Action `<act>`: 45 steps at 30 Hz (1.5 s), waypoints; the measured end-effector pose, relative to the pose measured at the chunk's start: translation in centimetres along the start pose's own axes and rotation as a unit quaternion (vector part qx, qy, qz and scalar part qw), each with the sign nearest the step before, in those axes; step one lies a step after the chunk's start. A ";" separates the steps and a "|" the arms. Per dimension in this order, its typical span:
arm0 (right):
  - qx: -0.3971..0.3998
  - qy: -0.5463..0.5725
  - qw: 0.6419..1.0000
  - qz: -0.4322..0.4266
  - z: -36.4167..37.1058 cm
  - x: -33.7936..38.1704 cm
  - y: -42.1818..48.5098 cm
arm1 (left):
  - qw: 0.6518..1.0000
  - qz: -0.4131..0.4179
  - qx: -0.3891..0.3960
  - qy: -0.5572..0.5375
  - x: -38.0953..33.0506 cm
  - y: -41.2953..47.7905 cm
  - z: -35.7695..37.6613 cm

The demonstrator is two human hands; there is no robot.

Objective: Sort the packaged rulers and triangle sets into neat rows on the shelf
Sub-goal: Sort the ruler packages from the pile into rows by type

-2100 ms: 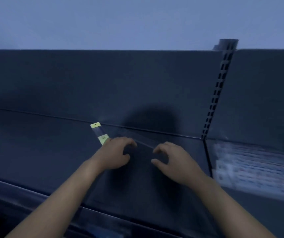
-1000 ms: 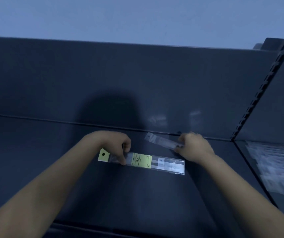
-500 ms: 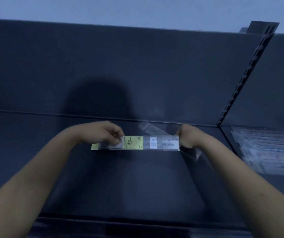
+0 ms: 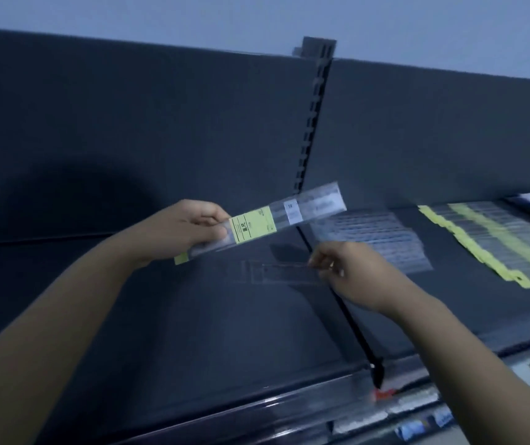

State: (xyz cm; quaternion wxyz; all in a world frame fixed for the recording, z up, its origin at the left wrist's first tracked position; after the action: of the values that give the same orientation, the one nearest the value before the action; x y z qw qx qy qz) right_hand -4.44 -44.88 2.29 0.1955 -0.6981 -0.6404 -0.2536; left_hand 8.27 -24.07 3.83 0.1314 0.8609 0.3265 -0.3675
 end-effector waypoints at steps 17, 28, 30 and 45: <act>-0.033 0.108 0.993 0.040 -21.3 -25.6 -16.7 | 0.996 0.068 0.027 0.046 -25.1 18.3 26.2; -0.013 0.165 0.981 0.101 -29.9 -37.9 -14.9 | 0.990 0.075 0.111 0.049 -31.9 30.6 40.0; 0.002 0.162 0.981 0.106 -31.0 -39.6 -14.5 | 0.984 0.089 0.127 0.084 -32.6 31.7 40.9; 0.087 0.184 0.979 -0.022 -34.9 -46.1 -10.7 | 0.970 -0.022 0.098 0.222 -34.3 31.4 41.2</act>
State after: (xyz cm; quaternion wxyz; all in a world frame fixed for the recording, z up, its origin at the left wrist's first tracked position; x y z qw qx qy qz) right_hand -21.01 -101.30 1.67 0.3641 -0.6059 -0.6282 -0.3251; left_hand -11.34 -82.87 -0.60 -0.0373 0.9221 0.3287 -0.2006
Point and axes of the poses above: each hand's wrist, its own y-axis towards the middle knuckle, its own z-axis out of the palm, x = y × z, the point moved 6 cm from there along y, towards the middle knuckle, and after that the axes turned 13 degrees about y, right-handed, at the moved point
